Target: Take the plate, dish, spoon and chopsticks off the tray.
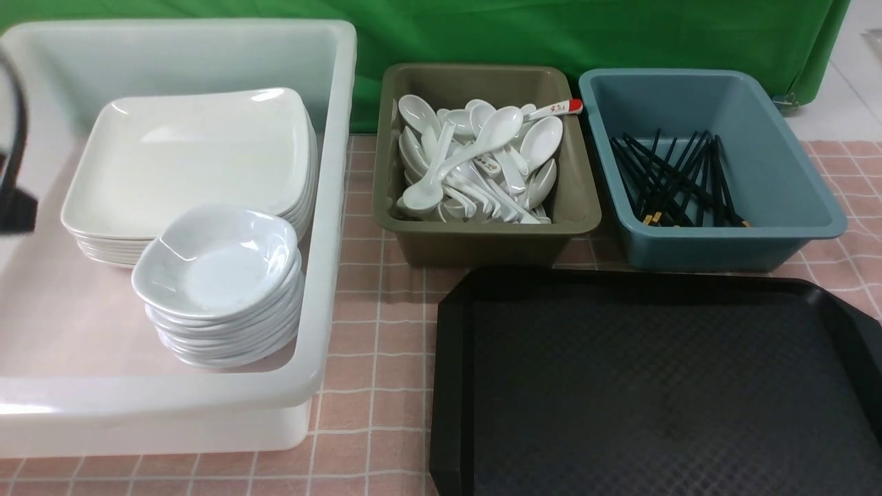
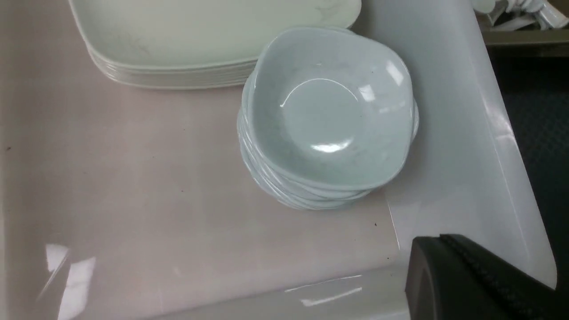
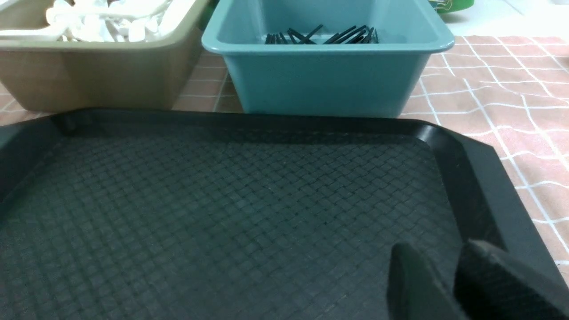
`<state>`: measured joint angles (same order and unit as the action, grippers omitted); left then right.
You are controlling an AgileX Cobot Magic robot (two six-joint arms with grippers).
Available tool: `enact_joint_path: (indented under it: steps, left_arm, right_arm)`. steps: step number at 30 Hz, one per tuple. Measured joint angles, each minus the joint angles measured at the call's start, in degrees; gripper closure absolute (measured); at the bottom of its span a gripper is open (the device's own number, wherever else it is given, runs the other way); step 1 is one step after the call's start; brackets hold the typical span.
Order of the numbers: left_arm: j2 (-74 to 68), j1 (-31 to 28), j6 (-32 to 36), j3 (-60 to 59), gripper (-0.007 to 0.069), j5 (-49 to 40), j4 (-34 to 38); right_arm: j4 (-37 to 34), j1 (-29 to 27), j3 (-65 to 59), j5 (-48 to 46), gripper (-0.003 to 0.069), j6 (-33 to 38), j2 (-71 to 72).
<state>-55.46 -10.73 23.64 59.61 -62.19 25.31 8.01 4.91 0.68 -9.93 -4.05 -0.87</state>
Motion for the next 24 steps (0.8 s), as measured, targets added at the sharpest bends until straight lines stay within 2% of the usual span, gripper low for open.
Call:
enact_joint_path:
  steps: [5,8,12,16,24]
  left_arm:
    - [16.1,0.0,0.6,-17.5,0.0624,18.6,8.2]
    - [25.1,0.0,0.6,-26.8,0.0624,29.7,9.7]
    - [33.2,0.0,0.6,-33.2,0.0624,34.7,10.3]
    - [36.7,0.0,0.6,-36.1,0.0624,34.8,10.4]
    - [37.9,0.0,1.9,-38.4,0.0624,35.4,3.8]
  right_arm:
    - [0.0,0.0,0.0,0.0,0.0430,0.0,0.0]
    - [0.0,0.0,0.0,0.0,0.0424,0.0,0.0]
    - [0.0,0.0,0.0,0.0,0.0421,0.0,0.0]
    - [0.0,0.0,0.0,0.0,0.0421,0.0,0.0]
    - [0.0,0.0,0.0,0.0,0.0419,0.0,0.0]
